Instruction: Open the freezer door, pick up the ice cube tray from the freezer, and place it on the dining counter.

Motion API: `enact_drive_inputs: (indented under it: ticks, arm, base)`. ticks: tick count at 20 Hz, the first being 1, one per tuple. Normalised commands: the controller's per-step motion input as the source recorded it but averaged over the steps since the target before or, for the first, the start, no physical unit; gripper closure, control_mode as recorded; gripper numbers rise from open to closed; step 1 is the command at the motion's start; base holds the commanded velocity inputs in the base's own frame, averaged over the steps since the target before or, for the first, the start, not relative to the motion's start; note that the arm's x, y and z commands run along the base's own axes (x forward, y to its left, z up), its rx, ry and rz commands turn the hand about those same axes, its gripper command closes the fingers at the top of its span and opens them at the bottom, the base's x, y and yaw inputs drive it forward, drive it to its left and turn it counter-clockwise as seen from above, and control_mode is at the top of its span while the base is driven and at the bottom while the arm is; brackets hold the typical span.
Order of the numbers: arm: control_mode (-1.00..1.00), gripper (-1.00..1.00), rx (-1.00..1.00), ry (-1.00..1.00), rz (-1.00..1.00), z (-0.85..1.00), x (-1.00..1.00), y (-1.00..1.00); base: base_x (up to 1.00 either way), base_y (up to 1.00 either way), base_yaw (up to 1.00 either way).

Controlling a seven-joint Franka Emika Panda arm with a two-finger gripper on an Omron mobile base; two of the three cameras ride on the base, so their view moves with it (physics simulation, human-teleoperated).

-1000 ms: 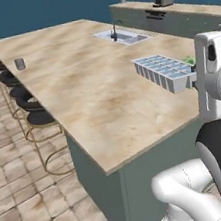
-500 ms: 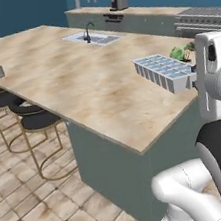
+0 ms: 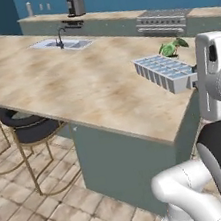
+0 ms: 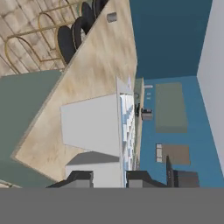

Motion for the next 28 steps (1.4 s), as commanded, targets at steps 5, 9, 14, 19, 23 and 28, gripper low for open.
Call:
enact_drive_inputs:
  ticks: [5,9,14,19,23,28]
  arm:
    - [1.0,1.0,0.0,0.0,0.0,0.0,0.0,0.0]
    - [1.0,1.0,0.0,0.0,0.0,0.0,0.0,0.0]
    - [1.0,1.0,0.0,0.0,0.0,0.0,0.0,0.0]
    - [1.0,1.0,0.0,0.0,0.0,0.0,0.0,0.0]
    - [1.0,1.0,0.0,0.0,0.0,0.0,0.0,0.0]
    - [1.0,1.0,0.0,0.0,0.0,0.0,0.0,0.0]
  base:
    - [0.49,1.0,-0.45]
    - [0.46,1.0,-0.43]
    - [0.39,1.0,-0.35]
    - [0.35,0.97,-0.24]
    - [0.56,0.52,-0.1]
    - [0.64,0.18,-0.02]
